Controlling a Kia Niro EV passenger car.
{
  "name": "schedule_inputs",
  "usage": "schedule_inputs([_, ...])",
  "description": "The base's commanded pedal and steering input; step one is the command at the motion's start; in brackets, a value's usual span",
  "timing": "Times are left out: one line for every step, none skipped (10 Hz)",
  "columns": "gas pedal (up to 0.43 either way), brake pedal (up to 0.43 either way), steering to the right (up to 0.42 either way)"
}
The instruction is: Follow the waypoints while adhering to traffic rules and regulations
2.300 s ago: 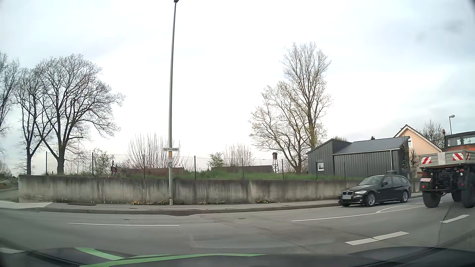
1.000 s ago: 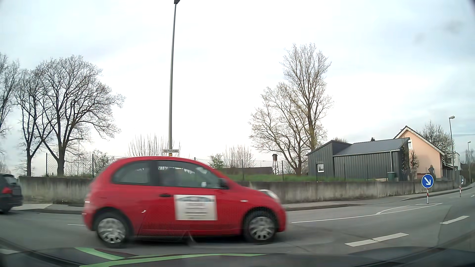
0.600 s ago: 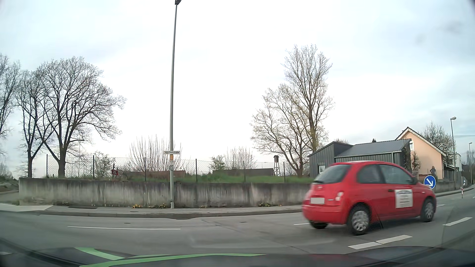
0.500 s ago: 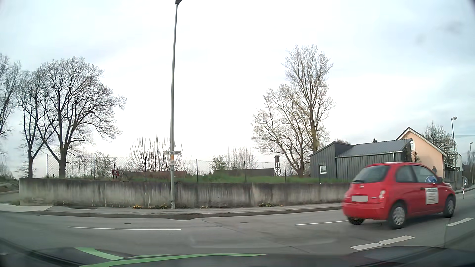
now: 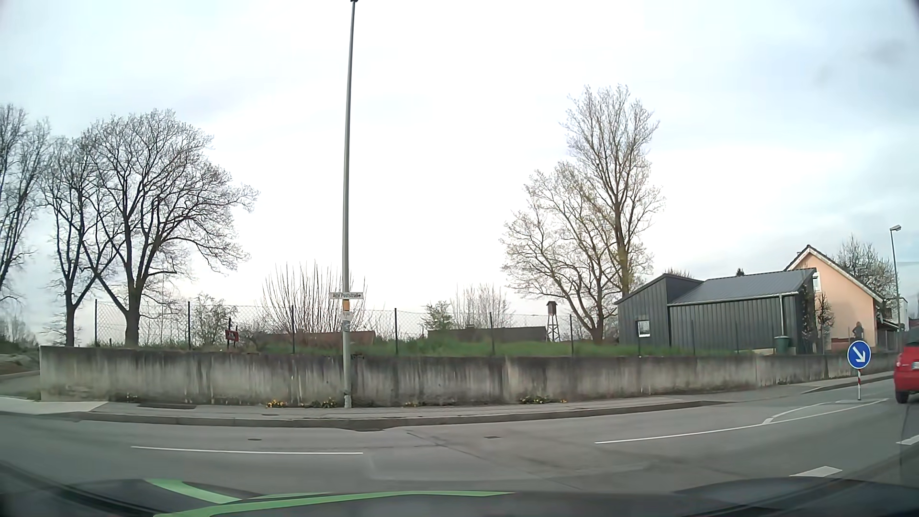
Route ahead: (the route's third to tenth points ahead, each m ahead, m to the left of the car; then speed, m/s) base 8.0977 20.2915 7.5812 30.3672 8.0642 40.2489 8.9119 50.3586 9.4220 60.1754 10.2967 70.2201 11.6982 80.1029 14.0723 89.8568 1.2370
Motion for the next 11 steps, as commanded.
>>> schedule_inputs([0.000,0.000,-0.254])
schedule_inputs([0.000,0.110,-0.254])
schedule_inputs([0.000,0.152,-0.254])
schedule_inputs([0.000,0.183,-0.254])
schedule_inputs([0.000,0.201,-0.254])
schedule_inputs([0.000,0.220,-0.254])
schedule_inputs([0.000,0.226,-0.254])
schedule_inputs([0.000,0.226,-0.254])
schedule_inputs([0.000,0.220,-0.254])
schedule_inputs([0.000,0.226,-0.254])
schedule_inputs([0.000,0.226,-0.254])
